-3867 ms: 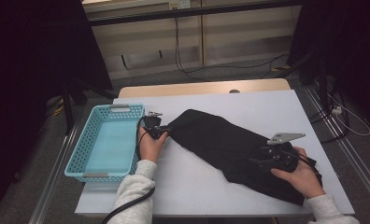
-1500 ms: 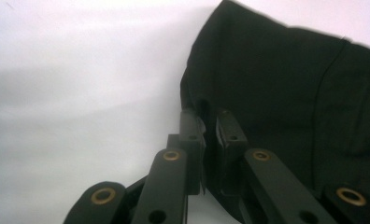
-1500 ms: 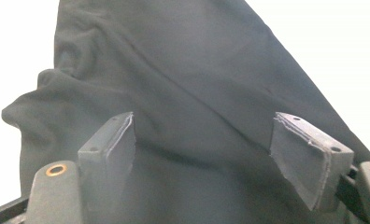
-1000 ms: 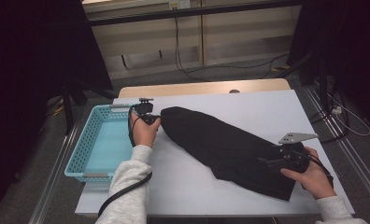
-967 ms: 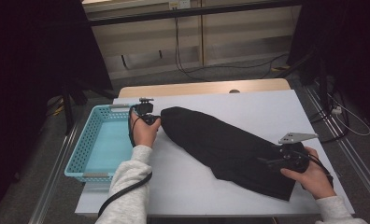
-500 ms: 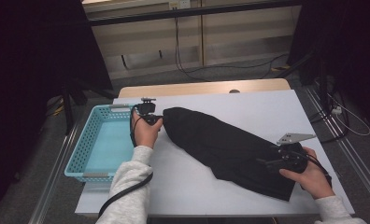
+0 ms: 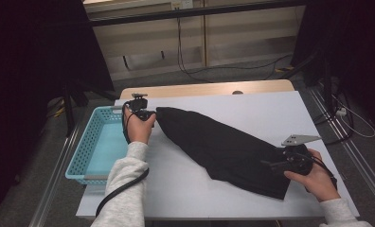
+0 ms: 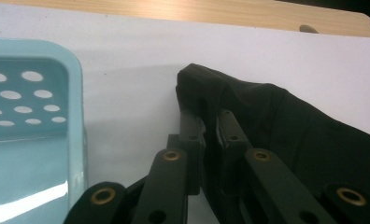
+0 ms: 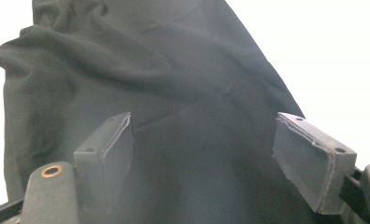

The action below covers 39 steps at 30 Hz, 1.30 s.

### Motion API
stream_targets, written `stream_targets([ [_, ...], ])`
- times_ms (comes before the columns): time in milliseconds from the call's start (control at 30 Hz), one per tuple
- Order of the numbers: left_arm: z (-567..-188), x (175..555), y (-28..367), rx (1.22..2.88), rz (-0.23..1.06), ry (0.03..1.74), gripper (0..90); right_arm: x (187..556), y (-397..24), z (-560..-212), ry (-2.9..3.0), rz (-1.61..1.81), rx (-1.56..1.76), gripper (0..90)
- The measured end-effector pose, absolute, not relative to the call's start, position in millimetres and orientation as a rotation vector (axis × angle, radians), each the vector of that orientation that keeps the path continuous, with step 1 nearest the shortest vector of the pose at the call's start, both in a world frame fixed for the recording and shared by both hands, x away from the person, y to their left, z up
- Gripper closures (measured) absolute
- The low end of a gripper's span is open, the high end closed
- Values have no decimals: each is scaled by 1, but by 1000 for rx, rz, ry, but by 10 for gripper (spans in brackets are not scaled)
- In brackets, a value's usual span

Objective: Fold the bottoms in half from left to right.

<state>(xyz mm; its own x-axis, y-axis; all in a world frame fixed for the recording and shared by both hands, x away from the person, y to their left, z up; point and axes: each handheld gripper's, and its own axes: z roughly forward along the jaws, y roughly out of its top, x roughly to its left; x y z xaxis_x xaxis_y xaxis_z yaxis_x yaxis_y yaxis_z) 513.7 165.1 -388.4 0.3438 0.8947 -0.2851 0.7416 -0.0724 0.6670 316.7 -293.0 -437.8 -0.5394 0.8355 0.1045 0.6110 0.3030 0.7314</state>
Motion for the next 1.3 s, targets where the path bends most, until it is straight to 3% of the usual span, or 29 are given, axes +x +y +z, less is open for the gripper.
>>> stream_targets([
  [267, -391, 508, 154, 1870, 217, 1382, 834, 317, -291, -438, 2284, 1078, 1307, 210],
  [767, -414, 474, 103, 2067, 187, 1125, 832, 317, -286, -439, 2310, 1075, 1286, 210],
  [1300, -427, 459, 93, 2059, 182, 1037, 831, 318, -283, -441, 2324, 1065, 1280, 211],
])
